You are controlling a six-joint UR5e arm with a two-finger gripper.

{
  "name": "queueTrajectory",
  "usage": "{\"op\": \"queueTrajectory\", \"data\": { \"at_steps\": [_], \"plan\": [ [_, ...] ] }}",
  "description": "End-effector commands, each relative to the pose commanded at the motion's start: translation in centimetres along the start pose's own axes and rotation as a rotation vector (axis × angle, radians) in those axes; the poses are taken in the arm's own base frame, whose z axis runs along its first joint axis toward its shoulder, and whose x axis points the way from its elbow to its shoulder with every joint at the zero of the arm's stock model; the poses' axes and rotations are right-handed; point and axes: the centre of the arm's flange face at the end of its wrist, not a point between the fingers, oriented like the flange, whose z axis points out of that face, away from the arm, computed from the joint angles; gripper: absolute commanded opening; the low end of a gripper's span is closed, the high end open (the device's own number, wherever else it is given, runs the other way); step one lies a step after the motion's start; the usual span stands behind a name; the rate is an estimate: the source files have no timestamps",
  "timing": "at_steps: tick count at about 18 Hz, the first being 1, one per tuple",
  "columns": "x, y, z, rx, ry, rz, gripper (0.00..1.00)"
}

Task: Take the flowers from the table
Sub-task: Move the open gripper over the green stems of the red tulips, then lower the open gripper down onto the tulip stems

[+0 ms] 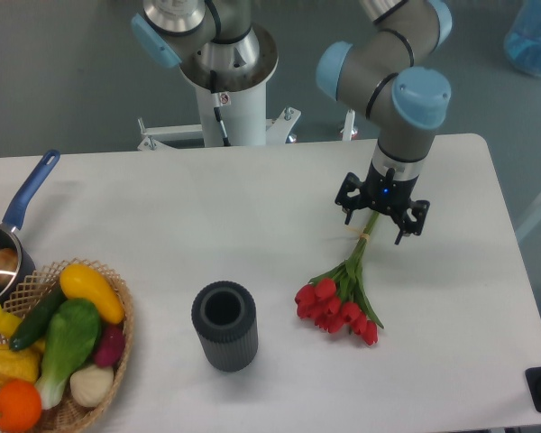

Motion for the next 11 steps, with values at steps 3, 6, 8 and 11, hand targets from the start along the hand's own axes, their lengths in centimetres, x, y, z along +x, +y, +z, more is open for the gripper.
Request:
{"op": "queueTrajectory", "data": {
  "at_steps": [3, 6, 8, 11],
  "plan": [
    [-0.4, -0.2, 2.0, -0.008, 0.029, 0.001, 1.00],
    [-1.1, 0.2, 1.8, -0.009, 0.023, -0.006, 1.00],
    [-1.1, 0.0, 3.1, -0.013, 0.040, -0.003, 1.00],
    [-1.1, 0.0, 3.1, -0.011, 0.039, -0.003, 1.00]
  ]
}}
